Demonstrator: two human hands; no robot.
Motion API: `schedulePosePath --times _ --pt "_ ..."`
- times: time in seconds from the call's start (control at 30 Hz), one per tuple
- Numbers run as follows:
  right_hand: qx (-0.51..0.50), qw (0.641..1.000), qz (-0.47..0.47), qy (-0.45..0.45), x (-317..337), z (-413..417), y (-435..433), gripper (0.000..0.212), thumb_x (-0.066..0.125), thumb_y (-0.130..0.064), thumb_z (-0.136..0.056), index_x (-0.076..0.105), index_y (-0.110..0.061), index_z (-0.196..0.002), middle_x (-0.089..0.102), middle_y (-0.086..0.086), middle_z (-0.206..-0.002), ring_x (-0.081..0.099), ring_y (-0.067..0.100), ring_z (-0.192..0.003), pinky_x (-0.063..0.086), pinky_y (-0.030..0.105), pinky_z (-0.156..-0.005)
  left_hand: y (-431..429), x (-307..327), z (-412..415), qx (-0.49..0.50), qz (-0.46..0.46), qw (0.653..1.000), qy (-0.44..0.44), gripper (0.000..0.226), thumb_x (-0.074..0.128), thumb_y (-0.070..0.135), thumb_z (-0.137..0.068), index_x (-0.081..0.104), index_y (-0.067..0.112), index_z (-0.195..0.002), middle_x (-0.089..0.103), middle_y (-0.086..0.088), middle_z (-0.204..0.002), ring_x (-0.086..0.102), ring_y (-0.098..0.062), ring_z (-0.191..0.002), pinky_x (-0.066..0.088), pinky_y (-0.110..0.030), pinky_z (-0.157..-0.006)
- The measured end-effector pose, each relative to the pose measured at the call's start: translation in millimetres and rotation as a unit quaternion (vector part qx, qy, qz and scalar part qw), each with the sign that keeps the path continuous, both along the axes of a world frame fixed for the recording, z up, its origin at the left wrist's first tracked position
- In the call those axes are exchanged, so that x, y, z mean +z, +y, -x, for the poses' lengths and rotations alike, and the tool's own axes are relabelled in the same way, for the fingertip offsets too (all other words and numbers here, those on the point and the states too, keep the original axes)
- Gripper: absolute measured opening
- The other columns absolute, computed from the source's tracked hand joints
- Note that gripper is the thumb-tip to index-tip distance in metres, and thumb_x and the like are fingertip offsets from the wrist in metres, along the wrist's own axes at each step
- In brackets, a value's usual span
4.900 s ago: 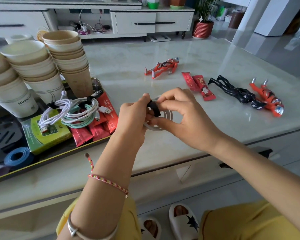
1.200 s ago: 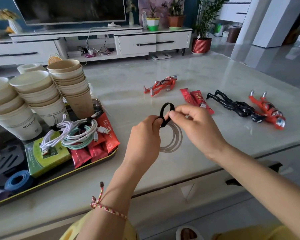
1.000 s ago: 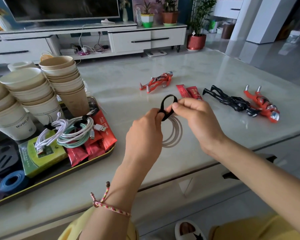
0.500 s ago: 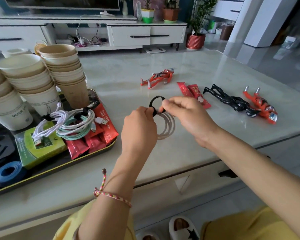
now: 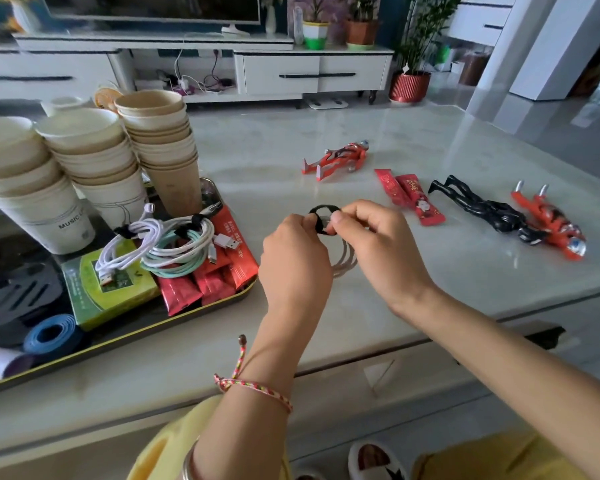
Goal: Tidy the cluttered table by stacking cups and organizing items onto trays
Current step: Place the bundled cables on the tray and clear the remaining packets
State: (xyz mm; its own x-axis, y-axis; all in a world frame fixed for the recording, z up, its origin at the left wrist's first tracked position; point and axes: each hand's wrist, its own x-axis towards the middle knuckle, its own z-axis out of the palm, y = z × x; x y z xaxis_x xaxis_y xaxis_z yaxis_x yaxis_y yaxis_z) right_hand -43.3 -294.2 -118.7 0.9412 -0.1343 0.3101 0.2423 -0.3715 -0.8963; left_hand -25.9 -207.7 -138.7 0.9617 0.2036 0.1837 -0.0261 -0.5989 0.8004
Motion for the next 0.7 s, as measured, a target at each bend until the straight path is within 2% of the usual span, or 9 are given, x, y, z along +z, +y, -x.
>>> schedulePosePath --times 0.1,0.2,0.3,0.37,0.4,0.47,0.53,0.6,0.7 --pt "0.021 0.999 -0.02 0.038 -1 1 0 0.033 0.05 -0.014 -0.093 0.051 -0.014 -0.06 0.043 -0.01 -0.045 0.04 0.003 -0.046 0.033 0.016 -0.051 7 1 -4 0.029 0.014 0.999 -0.008 0.033 0.034 0.024 -0.1 0.06 0.004 -0.104 0.064 -0.019 -0.101 0.054 -0.035 -0.093 0.022 -0.027 -0.06" --pt "0.079 0.986 -0.006 0.144 3 2 2 0.035 0.05 -0.014 -0.093 0.05 -0.012 -0.058 0.036 -0.009 -0.037 0.032 0.006 -0.037 0.027 0.016 -0.041 15 4 -8 0.023 0.044 0.998 -0.033 0.032 0.035 0.021 -0.099 0.061 0.002 -0.097 0.064 -0.02 -0.094 0.052 -0.034 -0.084 0.016 -0.027 -0.055" --pt "0.092 0.962 -0.072 0.246 10 -1 -6 0.033 0.05 -0.008 -0.086 0.043 -0.011 -0.053 0.023 -0.007 -0.037 0.019 0.01 -0.035 0.017 0.016 -0.035 14 6 -6 -0.005 0.106 0.994 -0.027 0.028 0.037 0.019 -0.099 0.06 0.003 -0.094 0.064 -0.021 -0.092 0.053 -0.039 -0.088 0.019 -0.026 -0.054" --pt "0.083 0.952 -0.064 0.289 12 -3 -11 0.031 0.051 -0.011 -0.082 0.043 -0.013 -0.053 0.02 -0.006 -0.038 0.018 0.011 -0.035 0.016 0.017 -0.034 12 8 -3 -0.02 0.146 0.989 -0.018 0.027 0.037 0.019 -0.099 0.06 0.005 -0.097 0.063 -0.019 -0.095 0.056 -0.036 -0.09 0.025 -0.027 -0.057" --pt "0.083 0.949 -0.048 0.302 12 -4 -13 0.031 0.051 -0.013 -0.082 0.044 -0.013 -0.052 0.021 -0.006 -0.038 0.018 0.011 -0.034 0.016 0.018 -0.033 11 9 -2 -0.03 0.159 0.987 -0.018 0.025 0.037 0.019 -0.099 0.059 0.007 -0.095 0.063 -0.017 -0.092 0.056 -0.031 -0.085 0.027 -0.026 -0.057" --pt "0.088 0.945 -0.007 0.314 8 -3 -12 0.03 0.053 -0.013 -0.08 0.049 -0.013 -0.05 0.026 -0.006 -0.038 0.021 0.011 -0.033 0.017 0.017 -0.034 9 9 -1 -0.057 0.183 0.981 -0.018 0.022 0.039 0.018 -0.098 0.056 0.013 -0.086 0.056 -0.006 -0.075 0.052 -0.01 -0.065 0.032 -0.017 -0.048" --pt "0.098 0.943 0.028 0.318 6 -1 -9 0.025 0.051 -0.01 -0.078 0.05 -0.011 -0.053 0.033 -0.004 -0.04 0.024 0.011 -0.033 0.018 0.017 -0.036 7 9 1 -0.085 0.19 0.978 -0.015 0.019 0.045 0.018 -0.094 0.054 0.014 -0.078 0.051 0.005 -0.065 0.05 0.0 -0.052 0.033 -0.008 -0.04" --pt "0.105 0.946 0.034 0.305 3 2 -10 0.024 0.045 -0.005 -0.079 0.048 -0.012 -0.056 0.04 -0.005 -0.038 0.027 0.009 -0.031 0.019 0.016 -0.035 3 8 3 -0.114 0.168 0.979 -0.012 0.013 0.056 0.022 -0.088 0.059 0.011 -0.081 0.057 0.004 -0.068 0.053 0.001 -0.05 0.035 -0.007 -0.04" --pt "0.122 0.954 0.052 0.268 2 3 -12 0.032 0.038 -0.001 -0.083 0.048 -0.016 -0.057 0.044 -0.009 -0.033 0.033 0.007 -0.03 0.022 0.012 -0.034 3 6 2 -0.146 0.156 0.977 -0.006 0.009 0.062 0.017 -0.083 0.061 0.012 -0.091 0.063 0.002 -0.078 0.06 -0.014 -0.062 0.051 -0.025 -0.055"
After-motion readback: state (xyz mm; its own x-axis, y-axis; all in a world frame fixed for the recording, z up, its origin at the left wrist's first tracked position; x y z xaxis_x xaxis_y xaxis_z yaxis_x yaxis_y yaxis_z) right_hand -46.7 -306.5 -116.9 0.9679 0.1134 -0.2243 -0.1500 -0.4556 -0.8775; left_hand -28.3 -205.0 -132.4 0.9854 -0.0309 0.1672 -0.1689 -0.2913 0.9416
